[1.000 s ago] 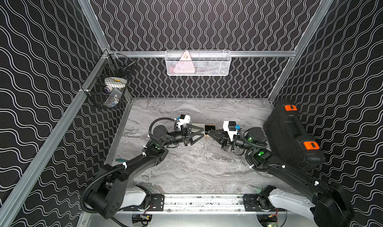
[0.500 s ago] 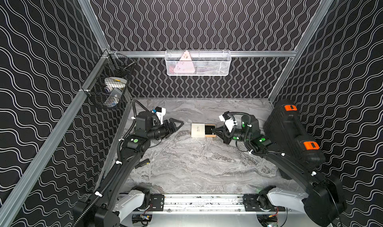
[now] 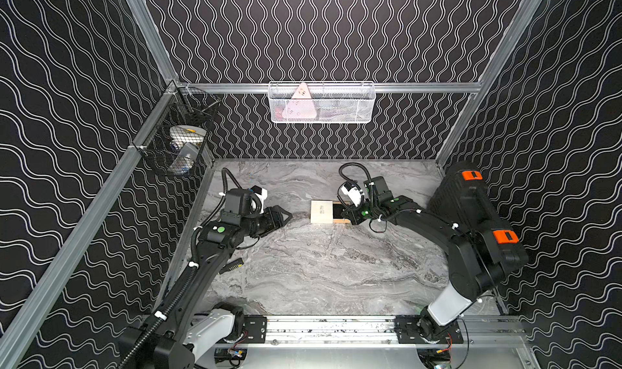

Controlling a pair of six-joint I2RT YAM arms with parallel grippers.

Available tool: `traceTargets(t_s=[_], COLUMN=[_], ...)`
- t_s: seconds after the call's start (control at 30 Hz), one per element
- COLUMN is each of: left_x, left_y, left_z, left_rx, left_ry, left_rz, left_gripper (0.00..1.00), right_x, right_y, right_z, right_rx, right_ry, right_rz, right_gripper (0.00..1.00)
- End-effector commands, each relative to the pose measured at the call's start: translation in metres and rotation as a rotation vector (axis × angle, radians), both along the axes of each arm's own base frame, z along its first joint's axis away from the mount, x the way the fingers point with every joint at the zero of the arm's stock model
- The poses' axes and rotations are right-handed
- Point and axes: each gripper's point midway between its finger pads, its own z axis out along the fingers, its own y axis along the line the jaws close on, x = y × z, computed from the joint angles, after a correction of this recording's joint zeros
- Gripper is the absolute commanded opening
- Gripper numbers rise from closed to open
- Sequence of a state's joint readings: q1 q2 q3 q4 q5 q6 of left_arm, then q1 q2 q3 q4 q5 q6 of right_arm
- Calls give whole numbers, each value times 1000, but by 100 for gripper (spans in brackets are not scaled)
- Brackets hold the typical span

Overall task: Place the earrings into the drawer-style jewelry box
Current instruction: Insert the earring into the inner lining.

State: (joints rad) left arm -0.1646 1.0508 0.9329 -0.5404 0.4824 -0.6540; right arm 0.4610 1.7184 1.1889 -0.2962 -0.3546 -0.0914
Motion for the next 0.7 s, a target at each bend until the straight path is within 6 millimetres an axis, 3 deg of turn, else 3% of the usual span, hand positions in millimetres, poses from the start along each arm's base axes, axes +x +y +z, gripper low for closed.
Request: traceTargets(t_s=[0.0,0.33,0.67], left_x=[1,13,29], left_y=[8,17,17], left_z=[-8,-16,-26], left_rx=[64,142,158], left_ry=[2,7,21], left_rz=[9,32,37], left_gripper=[68,68,67], right_x=[10,34,46], right_y=[-6,0,5], right_z=[-15,-46,-53], right_rx=[-76,-139,-163], right_ry=[23,65,95], right_rz=[-23,-23,-21], right_gripper=[0,0,0])
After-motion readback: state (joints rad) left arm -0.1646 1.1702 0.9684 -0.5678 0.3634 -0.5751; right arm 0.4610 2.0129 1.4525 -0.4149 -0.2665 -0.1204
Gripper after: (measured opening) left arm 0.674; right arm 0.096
